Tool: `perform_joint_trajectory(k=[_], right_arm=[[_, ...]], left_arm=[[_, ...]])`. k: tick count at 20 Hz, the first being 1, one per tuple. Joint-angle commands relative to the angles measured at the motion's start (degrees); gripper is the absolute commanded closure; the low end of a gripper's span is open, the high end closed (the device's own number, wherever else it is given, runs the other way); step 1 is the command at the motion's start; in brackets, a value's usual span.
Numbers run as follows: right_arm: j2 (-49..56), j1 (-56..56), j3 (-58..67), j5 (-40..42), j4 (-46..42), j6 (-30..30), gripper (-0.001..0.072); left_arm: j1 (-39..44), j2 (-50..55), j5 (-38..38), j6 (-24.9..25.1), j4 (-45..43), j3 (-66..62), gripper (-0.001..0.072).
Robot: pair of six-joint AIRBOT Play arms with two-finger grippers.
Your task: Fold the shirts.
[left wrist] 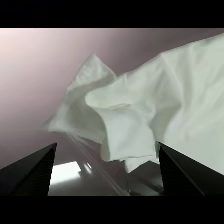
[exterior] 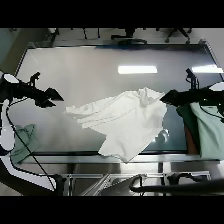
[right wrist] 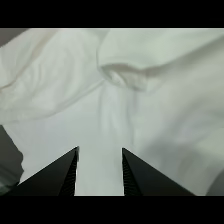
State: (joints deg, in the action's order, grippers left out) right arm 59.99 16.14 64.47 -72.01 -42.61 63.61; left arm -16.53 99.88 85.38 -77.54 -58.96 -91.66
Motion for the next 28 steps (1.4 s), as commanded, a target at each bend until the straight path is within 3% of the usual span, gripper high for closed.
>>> perform_joint_trajectory(k=[1,2,3,8,12,16,17,18,19,20,21,22,23,28], right_arm=[[-9.53,1.14,-10.4,-1.99,-7.78,8.96,0.0387],[-12.17,1.14,-14.78,-1.95,-7.78,9.75,0.0358],[-14.43,1.11,-18.78,-1.81,-7.76,10.99,0.0277],[-21.27,0.04,-35.08,0.55,-3.02,12.35,0.027],[-20.63,-6.21,-41.27,8.41,-1.4,14.08,0.027],[-16.79,-13.35,-41.4,16.09,2.23,14.01,0.0271],[-15.39,-14.71,-41.4,17.68,3.17,13.99,0.028],[-14.08,-15.58,-41.38,18.71,4.44,13.53,0.0282],[-13.09,-15.72,-41.38,19.15,6.67,11.65,0.0327],[-12.22,-15.5,-41.33,19.15,10.21,8.41,0.0523],[-11.78,-15.5,-41.29,19.26,13.53,5.57,0.0563],[-11.76,-15.52,-41.13,19.23,16.04,3.23,0.0626],[-11.91,-15.52,-40.5,19.02,17.81,1.57,0.0695],[-18.01,-15.37,-27.23,14.27,18.4,0.83,0.0697]], left_arm=[[-0.94,0.31,-0.24,1.14,-1.51,-0.35,0.0014],[-0.52,0.33,-1.29,1.31,-1.51,0.68,0.0014],[-0.55,0.33,-2.32,2.23,-1.53,2.29,0.0014],[-2.12,0.39,-11.37,5.31,-1.42,11.47,0.0014],[-1.68,1.07,-17.29,6.8,-0.66,14.23,0.0014],[1.55,5.97,-16.37,11.87,10.51,14.14,0.0016],[2.47,7.02,-15.8,12.17,11.02,14.14,0.0144],[3.28,7.74,-15.17,13.2,10.86,14.14,0.0357],[3.65,8.0,-14.4,14.71,10.97,14.14,0.0491],[3.63,7.93,-13.7,14.99,10.99,14.05,0.0491],[3.54,7.98,-11.82,14.99,10.84,13.03,0.0614],[3.04,7.96,-9.88,14.99,10.97,11.69,0.0693],[2.49,7.93,-7.45,14.88,11.17,9.92,0.0693],[0.31,1.25,1.05,10.64,11.52,-0.66,0.0696]])
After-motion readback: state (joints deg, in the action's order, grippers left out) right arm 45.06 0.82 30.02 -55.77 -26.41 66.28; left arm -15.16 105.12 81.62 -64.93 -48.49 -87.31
